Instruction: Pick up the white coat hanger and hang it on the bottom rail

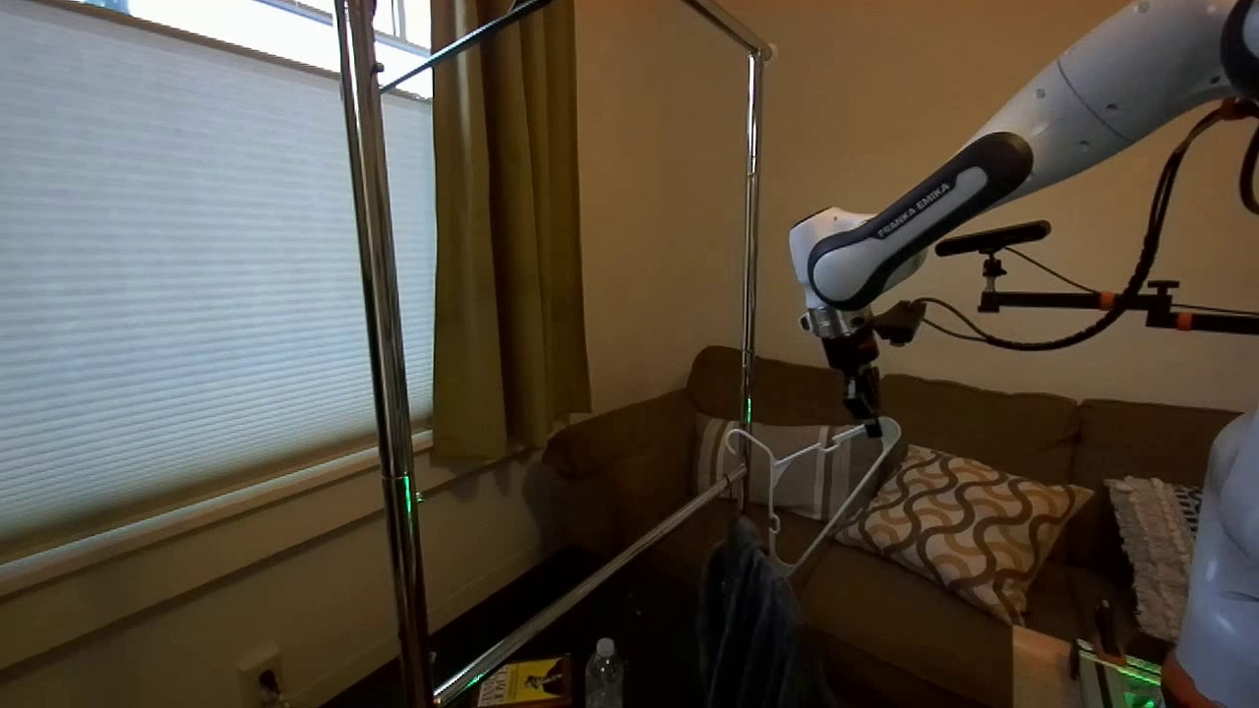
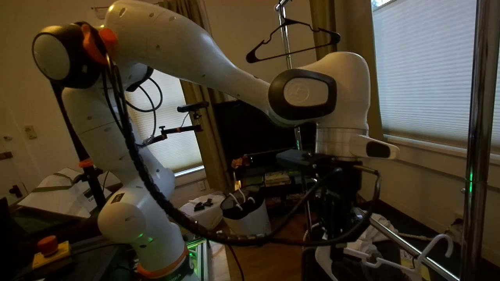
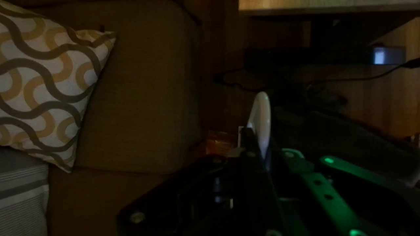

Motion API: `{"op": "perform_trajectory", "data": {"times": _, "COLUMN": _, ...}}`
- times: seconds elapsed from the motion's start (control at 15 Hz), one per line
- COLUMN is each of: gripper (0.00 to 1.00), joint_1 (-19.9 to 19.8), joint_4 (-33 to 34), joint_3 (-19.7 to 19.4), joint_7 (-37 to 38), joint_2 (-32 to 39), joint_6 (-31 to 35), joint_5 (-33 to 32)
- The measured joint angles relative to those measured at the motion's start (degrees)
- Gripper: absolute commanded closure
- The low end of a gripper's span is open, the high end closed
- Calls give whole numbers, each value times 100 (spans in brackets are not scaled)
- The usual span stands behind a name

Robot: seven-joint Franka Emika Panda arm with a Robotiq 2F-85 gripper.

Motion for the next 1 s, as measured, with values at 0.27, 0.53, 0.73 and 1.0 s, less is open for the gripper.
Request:
{"op": "perform_trajectory", "data": {"times": 0.27, "gripper": 98, "joint_1": -21, "joint_4": 69, "joint_3": 119, "joint_7": 79, "joint_2": 465, "joint_6": 641, "joint_5": 171}}
{"op": "perform_trajectory", "data": {"times": 0.53, "gripper": 53, "joint_1": -21, "joint_4": 188, "joint_3": 265, "joint_7": 79, "joint_2": 786, "joint_6": 642, "joint_5": 302}}
{"op": "perform_trajectory", "data": {"times": 0.73, "gripper": 31, "joint_1": -50, "joint_4": 207, "joint_3": 277, "joint_7": 79, "joint_2": 847, "joint_6": 599, "joint_5": 332}}
{"op": "perform_trajectory", "data": {"times": 1.0, "gripper": 26, "joint_1": -34, "joint_4": -32, "joint_3": 482, "joint_7": -245, "joint_2": 216, "joint_6": 585, "joint_5": 111}}
